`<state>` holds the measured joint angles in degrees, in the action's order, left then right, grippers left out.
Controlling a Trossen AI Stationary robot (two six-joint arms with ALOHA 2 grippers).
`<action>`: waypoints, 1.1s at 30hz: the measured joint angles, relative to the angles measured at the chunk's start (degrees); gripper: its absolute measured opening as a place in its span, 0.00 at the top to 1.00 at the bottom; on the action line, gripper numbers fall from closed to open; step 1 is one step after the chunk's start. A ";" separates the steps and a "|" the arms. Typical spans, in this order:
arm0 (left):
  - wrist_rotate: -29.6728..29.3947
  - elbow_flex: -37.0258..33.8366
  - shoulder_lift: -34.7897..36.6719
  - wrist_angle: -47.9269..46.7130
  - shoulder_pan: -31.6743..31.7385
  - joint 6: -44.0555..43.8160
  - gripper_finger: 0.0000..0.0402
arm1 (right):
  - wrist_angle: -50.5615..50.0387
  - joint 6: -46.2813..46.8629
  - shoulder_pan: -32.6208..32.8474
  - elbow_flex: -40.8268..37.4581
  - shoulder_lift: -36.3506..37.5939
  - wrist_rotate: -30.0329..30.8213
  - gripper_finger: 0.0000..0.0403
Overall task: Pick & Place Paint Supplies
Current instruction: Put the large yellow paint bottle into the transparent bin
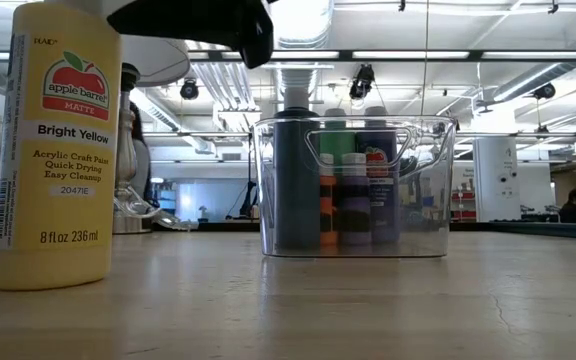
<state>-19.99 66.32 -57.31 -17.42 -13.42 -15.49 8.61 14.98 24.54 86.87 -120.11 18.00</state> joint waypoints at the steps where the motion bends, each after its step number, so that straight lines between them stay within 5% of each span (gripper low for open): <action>1: -0.01 0.00 0.00 0.01 -0.01 0.00 0.45 | 0.10 -0.02 -0.14 0.00 0.00 0.00 0.38; 33: 0.00 0.00 -0.01 -0.01 -0.01 0.28 0.45 | 4.27 -1.96 -1.04 0.00 -1.58 -2.01 0.42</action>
<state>-19.99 66.32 -57.32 -17.43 -13.43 -15.20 12.88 13.01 23.51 86.87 -121.69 15.99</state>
